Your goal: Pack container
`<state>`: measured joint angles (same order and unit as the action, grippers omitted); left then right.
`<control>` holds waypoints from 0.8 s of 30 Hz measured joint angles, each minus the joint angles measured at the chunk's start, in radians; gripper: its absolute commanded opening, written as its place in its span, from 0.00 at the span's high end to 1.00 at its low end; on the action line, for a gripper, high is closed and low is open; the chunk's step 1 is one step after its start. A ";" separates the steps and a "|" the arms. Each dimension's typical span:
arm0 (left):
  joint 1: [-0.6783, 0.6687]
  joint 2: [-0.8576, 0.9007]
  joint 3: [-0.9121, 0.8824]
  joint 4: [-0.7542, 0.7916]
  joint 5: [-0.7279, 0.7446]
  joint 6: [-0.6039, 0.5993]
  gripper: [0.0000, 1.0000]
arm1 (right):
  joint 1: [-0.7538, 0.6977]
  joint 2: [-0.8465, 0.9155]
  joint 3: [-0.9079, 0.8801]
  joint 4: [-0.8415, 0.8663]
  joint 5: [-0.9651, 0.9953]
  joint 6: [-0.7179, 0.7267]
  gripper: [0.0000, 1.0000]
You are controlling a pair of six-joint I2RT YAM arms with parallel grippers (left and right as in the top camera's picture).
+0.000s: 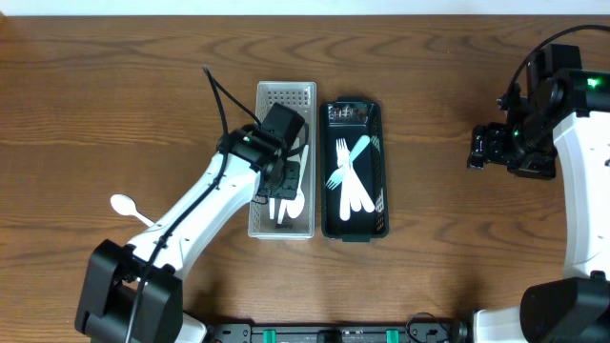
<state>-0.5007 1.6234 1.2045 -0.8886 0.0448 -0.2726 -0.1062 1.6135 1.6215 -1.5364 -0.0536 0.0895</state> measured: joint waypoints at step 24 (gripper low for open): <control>1.007 -0.270 0.194 -0.255 -0.024 -0.185 0.48 | 0.000 0.000 -0.001 0.000 0.000 -0.007 0.16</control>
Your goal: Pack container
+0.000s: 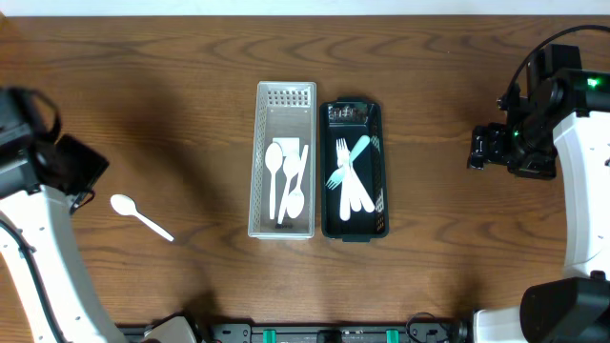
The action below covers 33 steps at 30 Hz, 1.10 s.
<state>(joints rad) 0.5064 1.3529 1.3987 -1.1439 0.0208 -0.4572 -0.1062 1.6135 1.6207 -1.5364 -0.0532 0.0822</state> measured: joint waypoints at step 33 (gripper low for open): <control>0.052 0.361 -0.402 0.443 0.068 -0.010 0.48 | 0.000 0.000 -0.001 -0.004 0.000 0.000 0.16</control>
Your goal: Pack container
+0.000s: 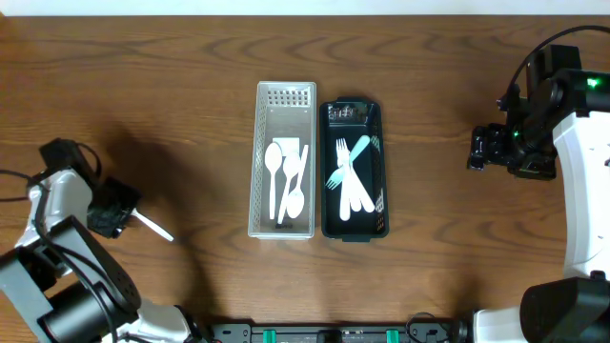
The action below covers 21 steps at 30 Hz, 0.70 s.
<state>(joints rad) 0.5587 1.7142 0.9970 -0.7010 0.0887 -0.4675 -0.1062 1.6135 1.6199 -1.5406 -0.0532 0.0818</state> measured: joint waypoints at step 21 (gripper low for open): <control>-0.081 0.076 0.003 0.029 -0.036 -0.002 0.61 | 0.000 0.000 0.000 0.000 0.000 0.000 0.16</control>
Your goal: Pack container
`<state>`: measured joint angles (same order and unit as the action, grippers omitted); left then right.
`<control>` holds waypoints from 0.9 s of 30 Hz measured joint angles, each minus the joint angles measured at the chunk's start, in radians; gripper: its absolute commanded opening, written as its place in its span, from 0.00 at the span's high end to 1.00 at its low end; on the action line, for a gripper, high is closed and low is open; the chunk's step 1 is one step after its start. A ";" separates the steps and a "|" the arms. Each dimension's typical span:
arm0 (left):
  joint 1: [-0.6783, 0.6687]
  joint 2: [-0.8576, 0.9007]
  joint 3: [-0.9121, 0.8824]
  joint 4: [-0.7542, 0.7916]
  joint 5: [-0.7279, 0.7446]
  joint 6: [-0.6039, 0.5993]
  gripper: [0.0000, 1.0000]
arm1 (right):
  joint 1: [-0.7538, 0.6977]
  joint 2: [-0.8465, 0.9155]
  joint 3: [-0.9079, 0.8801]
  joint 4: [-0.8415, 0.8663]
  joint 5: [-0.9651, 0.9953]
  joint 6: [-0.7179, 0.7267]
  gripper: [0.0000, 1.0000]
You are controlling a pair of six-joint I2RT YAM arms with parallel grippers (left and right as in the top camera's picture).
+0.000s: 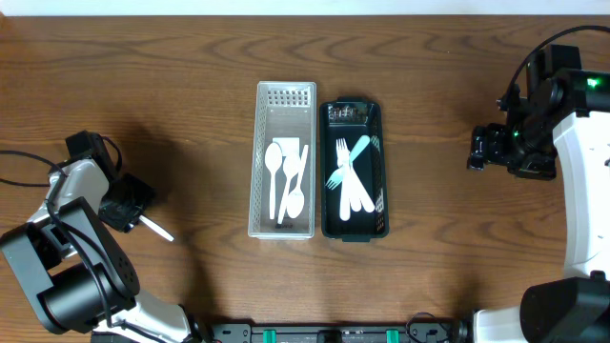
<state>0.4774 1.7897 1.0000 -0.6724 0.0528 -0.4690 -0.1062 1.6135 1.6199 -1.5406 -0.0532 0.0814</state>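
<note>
A white slotted tray (284, 95) holds two white spoons and a knife (288, 181). Beside it on the right, a black tray (353, 112) holds white and pale blue forks (350, 177). On the table at the left lies a white spoon; only its handle (157, 230) shows. My left gripper (129, 204) sits over the spoon's bowl and hides it, and its fingers cannot be made out. At the far right my right gripper (478, 149) hovers away from both trays with nothing seen in it.
Both trays stand side by side at the table's middle. The left arm's cable (19, 155) trails along the left edge. The right arm (581, 143) runs down the right edge.
My left gripper has shifted a little to the right and covers more of the loose spoon, so less of the handle shows. The right arm and the trays are unchanged.
My left gripper was first down in the white tray over the utensils. Then the arm was at the far left, with the loose spoon on the table in full view. After that the gripper was over the spoon's bowl, and now it covers more of the spoon.
</note>
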 measured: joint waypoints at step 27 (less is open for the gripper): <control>-0.178 -0.286 0.091 -0.219 0.000 0.081 0.94 | 0.000 0.000 0.000 0.019 0.000 0.000 0.16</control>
<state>0.2996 1.5036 1.0912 -0.8917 0.0528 -0.3878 -0.1062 1.6135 1.6199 -1.5219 -0.0536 0.0814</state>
